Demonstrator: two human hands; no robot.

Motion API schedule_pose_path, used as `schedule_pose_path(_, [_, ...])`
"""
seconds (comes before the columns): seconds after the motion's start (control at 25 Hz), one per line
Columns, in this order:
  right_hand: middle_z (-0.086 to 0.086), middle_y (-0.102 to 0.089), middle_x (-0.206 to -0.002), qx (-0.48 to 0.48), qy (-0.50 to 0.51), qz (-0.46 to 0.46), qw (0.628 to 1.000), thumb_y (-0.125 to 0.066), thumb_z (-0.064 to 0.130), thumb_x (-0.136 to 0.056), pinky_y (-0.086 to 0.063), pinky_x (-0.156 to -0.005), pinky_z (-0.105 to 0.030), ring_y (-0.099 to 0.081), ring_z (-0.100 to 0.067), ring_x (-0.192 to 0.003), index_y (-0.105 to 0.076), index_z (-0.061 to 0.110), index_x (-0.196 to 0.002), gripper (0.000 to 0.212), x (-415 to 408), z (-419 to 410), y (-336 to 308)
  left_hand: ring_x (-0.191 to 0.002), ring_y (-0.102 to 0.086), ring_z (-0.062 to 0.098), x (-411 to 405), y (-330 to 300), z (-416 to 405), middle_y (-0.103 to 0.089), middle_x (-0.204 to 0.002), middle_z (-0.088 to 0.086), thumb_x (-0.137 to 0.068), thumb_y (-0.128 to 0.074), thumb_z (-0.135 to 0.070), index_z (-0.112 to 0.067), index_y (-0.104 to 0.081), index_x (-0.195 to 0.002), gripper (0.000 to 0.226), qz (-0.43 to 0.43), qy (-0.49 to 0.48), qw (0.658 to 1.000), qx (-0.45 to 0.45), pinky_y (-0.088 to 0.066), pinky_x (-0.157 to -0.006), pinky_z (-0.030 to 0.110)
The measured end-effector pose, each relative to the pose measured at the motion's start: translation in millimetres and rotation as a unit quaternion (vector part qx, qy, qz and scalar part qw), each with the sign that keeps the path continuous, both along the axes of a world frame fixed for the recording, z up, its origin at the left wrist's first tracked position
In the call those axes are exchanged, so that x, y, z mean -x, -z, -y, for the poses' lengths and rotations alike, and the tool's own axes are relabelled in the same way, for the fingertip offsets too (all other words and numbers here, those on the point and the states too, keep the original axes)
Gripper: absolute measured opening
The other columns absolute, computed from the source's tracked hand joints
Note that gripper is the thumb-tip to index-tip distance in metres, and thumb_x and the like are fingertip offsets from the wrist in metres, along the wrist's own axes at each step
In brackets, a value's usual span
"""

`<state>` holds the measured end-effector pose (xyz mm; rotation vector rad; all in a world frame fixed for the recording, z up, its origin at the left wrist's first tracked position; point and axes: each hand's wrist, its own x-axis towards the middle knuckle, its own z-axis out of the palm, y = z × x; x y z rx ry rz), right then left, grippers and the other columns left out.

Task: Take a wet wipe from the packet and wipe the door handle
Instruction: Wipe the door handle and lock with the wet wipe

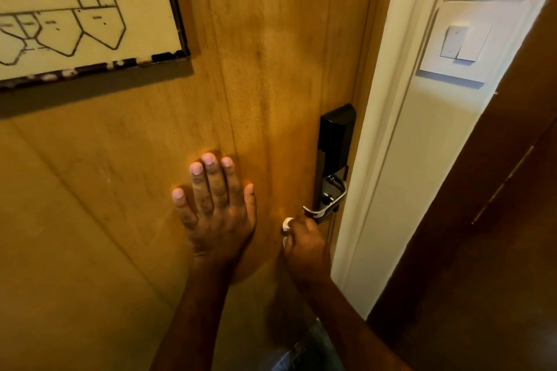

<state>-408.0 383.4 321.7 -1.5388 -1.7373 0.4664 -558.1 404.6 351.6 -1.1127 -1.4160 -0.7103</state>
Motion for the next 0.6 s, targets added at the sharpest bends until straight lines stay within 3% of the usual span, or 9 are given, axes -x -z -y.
schedule_pose_path(0.08, [-0.023,-0.069,-0.101,-0.094,0.016,-0.037,0.995,-0.049,0.018,-0.1,-0.058,-0.071,-0.03,-0.07,-0.032,-0.086,-0.067,-0.001,-0.103,0.026,-8.6,12.5,-0.9,-0.16,-0.004,0.039,1.9,2.3,-2.4,-0.006,-0.172,0.023,-0.099,-0.056,-0.047,-0.002,-0.023,-0.163,0.085,0.0,0.002,1.0,-0.003,0.002,-0.129,0.059])
schedule_pose_path(0.12, [-0.023,-0.07,-0.093,-0.161,0.039,-0.033,0.986,-0.041,0.028,-0.103,-0.059,-0.064,-0.03,-0.071,-0.031,-0.079,-0.065,-0.002,-0.097,0.038,-12.2,19.0,-2.4,-0.16,-0.005,0.039,2.9,3.4,-5.0,-0.007,-0.172,0.023,-0.099,-0.056,-0.048,-0.002,-0.024,-0.163,0.085,-0.002,0.001,1.0,-0.005,0.002,-0.129,0.06])
schedule_pose_path(0.16, [-0.023,-0.068,-0.092,-0.214,0.06,-0.03,0.974,-0.034,0.037,-0.103,-0.061,-0.061,-0.033,-0.07,-0.03,-0.077,-0.064,-0.002,-0.095,0.05,-16.4,21.3,-4.7,-0.16,-0.006,0.039,4.0,4.4,-7.3,-0.009,-0.172,0.023,-0.098,-0.056,-0.048,-0.003,-0.025,-0.162,0.084,-0.002,0.001,1.0,-0.007,0.002,-0.129,0.06])
schedule_pose_path(0.24, [-0.021,-0.065,-0.099,-0.215,0.099,-0.095,0.967,-0.036,0.042,-0.101,-0.061,-0.065,-0.035,-0.068,-0.03,-0.082,-0.066,-0.003,-0.094,0.054,-19.5,17.1,-16.2,-0.16,-0.007,0.038,5.3,6.1,-9.4,-0.01,-0.172,0.022,-0.098,-0.056,-0.048,-0.004,-0.027,-0.162,0.084,0.007,0.004,1.0,-0.008,0.002,-0.128,0.06])
schedule_pose_path(0.4, [-0.013,-0.055,-0.117,-0.184,0.125,-0.217,0.95,-0.059,0.014,-0.084,-0.053,-0.076,-0.012,-0.06,-0.023,-0.101,-0.068,-0.001,-0.103,0.026,-34.7,6.6,-14.1,-0.16,-0.008,0.039,5.4,9.3,-9.7,-0.011,-0.172,0.022,-0.098,-0.057,-0.047,-0.004,-0.027,-0.162,0.083,0.022,0.01,1.0,-0.003,0.003,-0.128,0.06])
schedule_pose_path(0.48, [-0.005,-0.049,-0.126,-0.139,0.146,-0.307,0.93,-0.067,0.0,-0.079,-0.051,-0.074,-0.005,-0.054,-0.019,-0.114,-0.066,0.005,-0.113,0.034,-49.4,3.6,-9.8,-0.16,-0.008,0.039,4.9,9.2,-9.1,-0.01,-0.172,0.022,-0.098,-0.057,-0.047,-0.003,-0.026,-0.162,0.084,0.022,0.012,1.0,-0.001,0.003,-0.128,0.06])
schedule_pose_path(0.6, [-0.005,-0.052,-0.125,-0.15,0.174,-0.329,0.916,-0.066,-0.01,-0.08,-0.049,-0.074,-0.002,-0.054,-0.024,-0.117,-0.067,0.01,-0.112,0.038,-70.8,-13.2,-8.8,-0.16,-0.006,0.039,2.1,6.1,-6.3,-0.008,-0.172,0.022,-0.099,-0.056,-0.047,-0.003,-0.024,-0.163,0.084,0.023,0.014,1.0,-0.002,0.003,-0.128,0.06])
